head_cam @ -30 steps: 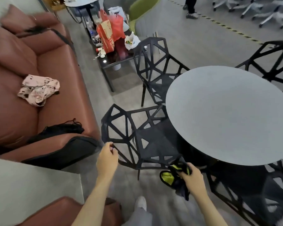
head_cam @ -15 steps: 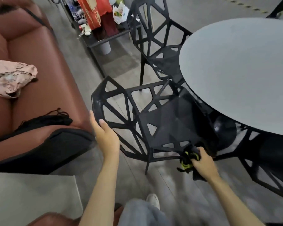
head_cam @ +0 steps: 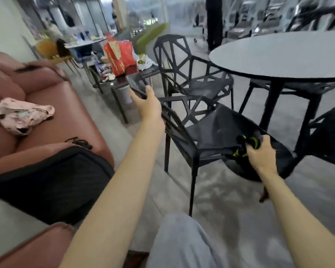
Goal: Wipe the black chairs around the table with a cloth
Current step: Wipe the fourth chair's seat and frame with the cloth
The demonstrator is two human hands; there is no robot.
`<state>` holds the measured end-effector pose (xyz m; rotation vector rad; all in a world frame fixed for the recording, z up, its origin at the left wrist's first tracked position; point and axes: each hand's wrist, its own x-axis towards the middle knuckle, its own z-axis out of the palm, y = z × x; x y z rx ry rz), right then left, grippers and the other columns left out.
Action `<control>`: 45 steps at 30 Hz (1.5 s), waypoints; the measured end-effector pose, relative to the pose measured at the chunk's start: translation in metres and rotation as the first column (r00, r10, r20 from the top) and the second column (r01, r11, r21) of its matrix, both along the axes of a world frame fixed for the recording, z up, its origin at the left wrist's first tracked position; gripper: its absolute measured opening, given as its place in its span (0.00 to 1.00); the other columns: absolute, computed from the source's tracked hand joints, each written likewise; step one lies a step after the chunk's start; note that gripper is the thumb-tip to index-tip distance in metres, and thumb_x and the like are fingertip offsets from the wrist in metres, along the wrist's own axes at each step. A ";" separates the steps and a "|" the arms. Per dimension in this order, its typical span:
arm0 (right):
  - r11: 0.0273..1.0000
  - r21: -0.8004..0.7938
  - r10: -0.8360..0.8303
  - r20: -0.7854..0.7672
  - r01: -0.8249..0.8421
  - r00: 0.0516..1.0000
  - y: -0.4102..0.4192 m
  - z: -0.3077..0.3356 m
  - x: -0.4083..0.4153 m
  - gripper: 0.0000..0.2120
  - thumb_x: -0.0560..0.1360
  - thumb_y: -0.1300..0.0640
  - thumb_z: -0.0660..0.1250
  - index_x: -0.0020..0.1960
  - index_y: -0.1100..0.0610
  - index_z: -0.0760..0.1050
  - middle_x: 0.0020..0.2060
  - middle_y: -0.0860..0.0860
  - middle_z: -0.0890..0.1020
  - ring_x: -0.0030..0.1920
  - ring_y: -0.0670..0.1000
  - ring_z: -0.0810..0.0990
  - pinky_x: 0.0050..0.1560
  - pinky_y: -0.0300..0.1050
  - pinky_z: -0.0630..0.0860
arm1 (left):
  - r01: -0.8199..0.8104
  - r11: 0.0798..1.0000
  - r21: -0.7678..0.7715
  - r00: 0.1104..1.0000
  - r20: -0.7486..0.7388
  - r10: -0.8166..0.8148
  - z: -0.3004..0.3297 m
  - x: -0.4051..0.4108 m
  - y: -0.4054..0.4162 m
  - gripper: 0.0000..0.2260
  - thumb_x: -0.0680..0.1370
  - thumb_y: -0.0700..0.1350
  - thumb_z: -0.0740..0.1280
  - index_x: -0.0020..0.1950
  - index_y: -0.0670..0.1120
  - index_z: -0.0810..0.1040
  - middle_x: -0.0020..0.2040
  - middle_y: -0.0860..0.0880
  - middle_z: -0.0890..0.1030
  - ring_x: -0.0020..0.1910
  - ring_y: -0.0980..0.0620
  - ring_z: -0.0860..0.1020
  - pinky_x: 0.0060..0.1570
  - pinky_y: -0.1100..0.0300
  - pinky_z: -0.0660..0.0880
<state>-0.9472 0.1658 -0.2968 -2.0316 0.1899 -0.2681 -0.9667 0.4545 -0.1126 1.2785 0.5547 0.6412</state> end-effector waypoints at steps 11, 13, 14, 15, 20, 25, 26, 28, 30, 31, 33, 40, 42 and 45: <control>0.987 -0.079 0.132 -0.121 -0.142 0.984 0.010 0.023 -0.038 0.07 0.82 0.60 0.64 0.54 0.57 0.66 0.43 0.58 0.80 0.39 0.58 0.80 0.34 0.51 0.72 | -0.054 0.978 0.199 0.969 -0.226 0.100 0.027 -0.028 0.010 0.25 0.88 0.40 0.50 0.85 0.46 0.50 0.80 0.42 0.67 0.76 0.37 0.69 0.70 0.48 0.67; 0.982 -0.085 0.155 -0.122 -0.166 0.980 0.009 0.023 -0.037 0.07 0.82 0.60 0.65 0.55 0.56 0.67 0.42 0.58 0.80 0.38 0.56 0.80 0.33 0.49 0.71 | -0.074 0.970 0.233 0.959 -0.251 0.133 0.024 -0.021 0.013 0.25 0.88 0.41 0.50 0.85 0.46 0.50 0.79 0.41 0.68 0.75 0.37 0.70 0.69 0.47 0.68; 0.979 -0.088 0.170 -0.126 -0.182 0.977 0.008 0.021 -0.035 0.07 0.82 0.61 0.65 0.56 0.56 0.67 0.42 0.58 0.80 0.38 0.56 0.80 0.32 0.48 0.70 | -0.085 0.966 0.243 0.955 -0.256 0.149 0.024 -0.018 0.014 0.25 0.88 0.40 0.50 0.85 0.46 0.50 0.79 0.41 0.68 0.75 0.37 0.69 0.69 0.47 0.68; 0.976 -0.088 0.186 -0.123 -0.197 0.975 0.008 0.021 -0.033 0.08 0.82 0.61 0.65 0.57 0.56 0.67 0.42 0.58 0.81 0.38 0.56 0.80 0.32 0.47 0.70 | -0.099 0.963 0.249 0.952 -0.259 0.165 0.025 -0.016 0.014 0.25 0.88 0.40 0.50 0.85 0.46 0.51 0.79 0.40 0.68 0.76 0.37 0.69 0.70 0.47 0.67; 0.951 -0.055 0.297 -0.127 -0.306 0.946 0.008 0.020 -0.020 0.08 0.82 0.60 0.66 0.58 0.53 0.68 0.48 0.52 0.83 0.46 0.51 0.83 0.41 0.46 0.76 | -0.151 0.958 0.244 0.942 -0.259 0.214 0.026 -0.001 0.031 0.24 0.88 0.39 0.50 0.85 0.45 0.53 0.80 0.41 0.65 0.77 0.39 0.66 0.71 0.49 0.66; 0.922 -0.029 0.379 -0.115 -0.385 0.918 0.035 0.021 -0.012 0.09 0.81 0.63 0.67 0.58 0.54 0.70 0.48 0.48 0.84 0.48 0.45 0.83 0.42 0.32 0.74 | -0.190 0.935 0.299 0.929 -0.255 0.270 0.014 0.034 0.082 0.23 0.88 0.42 0.50 0.85 0.47 0.55 0.81 0.42 0.64 0.78 0.39 0.66 0.72 0.49 0.66; 0.923 -0.018 0.381 -0.107 -0.385 0.919 0.043 0.019 -0.013 0.09 0.81 0.64 0.67 0.58 0.55 0.70 0.48 0.48 0.84 0.48 0.44 0.83 0.41 0.31 0.75 | -0.184 0.934 0.305 0.929 -0.258 0.267 0.011 0.040 0.093 0.23 0.88 0.42 0.50 0.85 0.47 0.56 0.81 0.42 0.65 0.77 0.39 0.67 0.73 0.48 0.66; 0.918 0.002 0.394 -0.094 -0.396 0.914 0.059 0.014 -0.015 0.10 0.81 0.64 0.67 0.58 0.54 0.70 0.48 0.46 0.84 0.48 0.44 0.83 0.43 0.34 0.76 | -0.165 0.929 0.332 0.933 -0.254 0.256 0.006 0.052 0.115 0.23 0.88 0.44 0.50 0.85 0.48 0.56 0.80 0.43 0.66 0.75 0.37 0.70 0.73 0.46 0.69; 0.911 -0.010 0.410 -0.083 -0.412 0.908 0.073 0.013 -0.015 0.13 0.80 0.65 0.67 0.60 0.52 0.70 0.50 0.43 0.83 0.49 0.41 0.81 0.44 0.34 0.74 | -0.141 0.924 0.355 0.933 -0.265 0.244 0.001 0.062 0.139 0.24 0.87 0.46 0.50 0.85 0.50 0.56 0.78 0.45 0.69 0.68 0.36 0.77 0.68 0.43 0.75; 0.911 -0.028 0.407 -0.083 -0.411 0.910 0.078 0.015 -0.016 0.14 0.80 0.65 0.67 0.61 0.52 0.70 0.50 0.42 0.82 0.49 0.41 0.81 0.44 0.34 0.73 | -0.126 0.920 0.372 0.930 -0.278 0.240 0.000 0.066 0.149 0.24 0.87 0.46 0.49 0.84 0.51 0.56 0.78 0.45 0.70 0.65 0.36 0.79 0.66 0.43 0.76; 0.903 -0.055 0.418 -0.121 -0.427 0.900 0.091 0.016 -0.023 0.13 0.80 0.64 0.67 0.61 0.53 0.70 0.48 0.41 0.81 0.48 0.46 0.80 0.42 0.29 0.71 | -0.118 0.911 0.395 0.919 -0.305 0.251 -0.003 0.066 0.167 0.24 0.87 0.47 0.49 0.84 0.51 0.58 0.78 0.45 0.70 0.64 0.37 0.80 0.65 0.43 0.77; 0.905 -0.109 0.380 -0.223 -0.410 0.898 0.125 0.028 -0.064 0.07 0.82 0.58 0.64 0.57 0.58 0.68 0.42 0.50 0.79 0.40 0.48 0.76 0.33 0.36 0.65 | -0.038 0.858 0.512 0.922 -0.313 0.227 0.013 0.015 0.170 0.23 0.88 0.43 0.49 0.84 0.46 0.58 0.76 0.46 0.70 0.62 0.44 0.77 0.56 0.55 0.75; 0.896 -0.132 0.386 -0.240 -0.424 0.891 0.128 0.030 -0.074 0.07 0.83 0.57 0.64 0.57 0.57 0.68 0.40 0.47 0.77 0.38 0.44 0.74 0.32 0.35 0.63 | -0.029 0.857 0.514 0.926 -0.309 0.216 0.013 0.006 0.175 0.23 0.88 0.44 0.48 0.84 0.48 0.56 0.78 0.44 0.69 0.55 0.44 0.80 0.49 0.54 0.76; 0.892 -0.134 0.388 -0.264 -0.432 0.883 0.130 0.031 -0.086 0.06 0.83 0.56 0.63 0.56 0.57 0.68 0.41 0.49 0.77 0.38 0.44 0.73 0.30 0.34 0.62 | 0.002 0.879 0.477 0.937 -0.309 0.165 0.013 -0.005 0.181 0.23 0.88 0.44 0.48 0.85 0.49 0.56 0.79 0.44 0.68 0.48 0.44 0.84 0.42 0.56 0.77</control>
